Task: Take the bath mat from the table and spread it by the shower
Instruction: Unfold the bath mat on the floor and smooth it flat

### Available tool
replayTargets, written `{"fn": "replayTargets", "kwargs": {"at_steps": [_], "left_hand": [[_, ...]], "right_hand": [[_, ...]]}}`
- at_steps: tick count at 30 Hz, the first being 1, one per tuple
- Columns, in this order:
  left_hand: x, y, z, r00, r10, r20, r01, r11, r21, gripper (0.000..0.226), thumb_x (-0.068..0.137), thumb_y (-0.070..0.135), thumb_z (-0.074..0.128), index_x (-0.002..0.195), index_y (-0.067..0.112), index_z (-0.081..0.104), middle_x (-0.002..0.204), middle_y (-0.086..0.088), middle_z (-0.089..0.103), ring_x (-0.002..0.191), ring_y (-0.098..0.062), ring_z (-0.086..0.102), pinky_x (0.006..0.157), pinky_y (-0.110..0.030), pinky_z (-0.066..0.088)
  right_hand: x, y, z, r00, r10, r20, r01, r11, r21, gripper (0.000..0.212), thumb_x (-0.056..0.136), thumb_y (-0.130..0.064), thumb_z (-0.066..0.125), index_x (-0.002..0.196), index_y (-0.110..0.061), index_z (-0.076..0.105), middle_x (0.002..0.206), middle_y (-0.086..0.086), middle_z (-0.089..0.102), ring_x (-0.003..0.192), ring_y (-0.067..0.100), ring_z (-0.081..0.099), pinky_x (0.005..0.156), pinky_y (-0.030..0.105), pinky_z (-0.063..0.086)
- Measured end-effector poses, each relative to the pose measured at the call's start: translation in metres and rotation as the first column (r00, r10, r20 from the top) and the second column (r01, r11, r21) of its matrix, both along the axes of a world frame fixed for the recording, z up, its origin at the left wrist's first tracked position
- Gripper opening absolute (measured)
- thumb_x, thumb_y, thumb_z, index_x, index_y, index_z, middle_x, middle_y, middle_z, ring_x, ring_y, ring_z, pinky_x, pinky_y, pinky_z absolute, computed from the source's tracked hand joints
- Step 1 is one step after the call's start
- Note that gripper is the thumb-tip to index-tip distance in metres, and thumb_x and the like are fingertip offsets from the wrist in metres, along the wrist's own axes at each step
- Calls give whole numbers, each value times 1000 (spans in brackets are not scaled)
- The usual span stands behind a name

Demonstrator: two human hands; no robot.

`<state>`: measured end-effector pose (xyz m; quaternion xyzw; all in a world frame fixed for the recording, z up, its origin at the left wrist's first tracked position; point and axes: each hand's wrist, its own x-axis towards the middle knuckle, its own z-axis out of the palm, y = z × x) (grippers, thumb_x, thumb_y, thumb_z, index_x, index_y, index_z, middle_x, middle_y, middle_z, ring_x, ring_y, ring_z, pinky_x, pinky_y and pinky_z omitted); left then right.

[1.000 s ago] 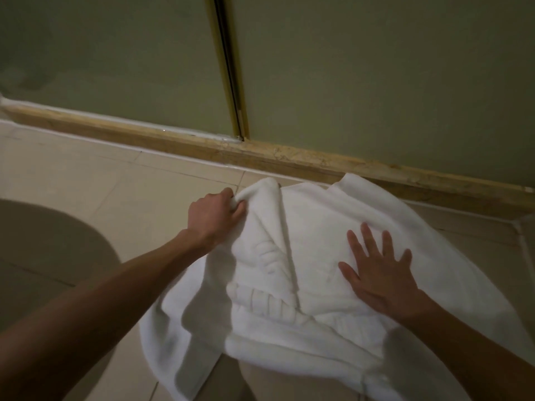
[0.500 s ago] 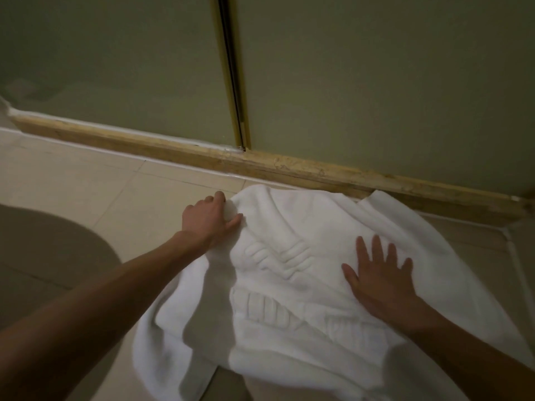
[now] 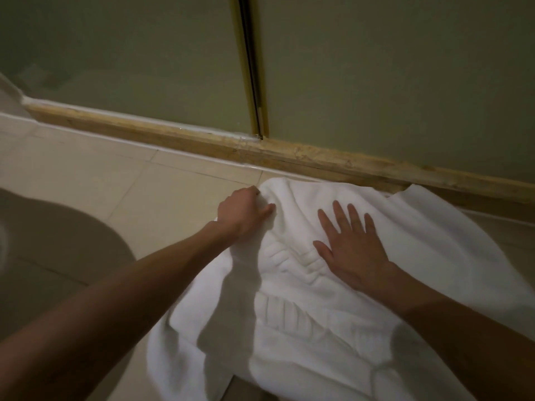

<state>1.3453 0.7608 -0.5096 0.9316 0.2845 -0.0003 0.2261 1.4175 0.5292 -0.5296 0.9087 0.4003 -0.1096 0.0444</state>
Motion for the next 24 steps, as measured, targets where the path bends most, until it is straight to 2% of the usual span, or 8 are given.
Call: {"fn": "replayTargets", "kwargs": {"at_steps": [3,6,10,14,18,21,22,24], "left_hand": [[5,9,1,999,0,-37,-2,998,-69,28,84,46,64,98,23,56,85,5,56,69,-12,51,56,-26,33],[12,19,3,982,-63,-178,40,991,-128,27,83,44,66,89,23,50,81,5,53,71,-14,51,58,-29,34],[18,28,9,933,-193,-303,153,977,-150,32,83,39,67,67,19,47,71,2,52,62,-14,47,52,-29,33],[18,27,14,915,-266,-302,217,958,-186,24,81,30,65,64,20,51,69,3,55,62,-14,50,51,-27,35],[22,16,20,932,-287,-221,239,945,-221,26,75,21,66,62,19,44,65,3,50,59,-14,47,50,-27,32],[26,10,20,954,-258,-154,210,940,-270,27,72,16,72,79,21,46,79,4,52,68,-13,50,51,-26,37],[27,7,21,961,-240,-134,189,932,-309,33,73,16,74,93,21,49,88,4,53,75,-13,53,55,-25,41],[30,4,24,966,-232,-118,176,916,-361,63,73,18,79,126,18,45,107,4,50,91,-14,54,71,-25,47]], "right_hand": [[6,21,-8,997,70,12,-70,997,19,66,93,-58,11,150,-28,-4,160,7,-7,145,30,-6,117,51,2],[11,27,-19,994,111,22,-111,994,9,67,92,-58,6,150,-27,-6,159,8,-9,145,29,-9,117,50,0],[12,23,-25,996,86,32,-87,995,39,72,87,-62,-6,150,-29,-3,160,6,-7,146,27,-7,117,50,2],[12,19,-26,998,65,14,-66,995,75,72,87,-64,-5,150,-30,1,160,5,-4,146,26,-6,117,50,2],[13,8,-27,999,44,18,-45,996,81,71,87,-64,-7,150,-31,-3,160,4,-7,146,25,-8,117,50,1],[12,-2,-27,1000,-5,25,3,997,79,72,86,-63,-8,150,-30,-2,160,5,-6,146,25,-8,117,50,3],[11,-6,-26,999,-22,29,19,997,75,73,85,-63,-9,150,-30,-2,160,5,-5,146,25,-7,117,50,3],[10,-14,-25,998,-50,38,48,997,64,74,85,-62,-10,150,-29,-1,160,6,-4,146,25,-6,117,49,3]]}}
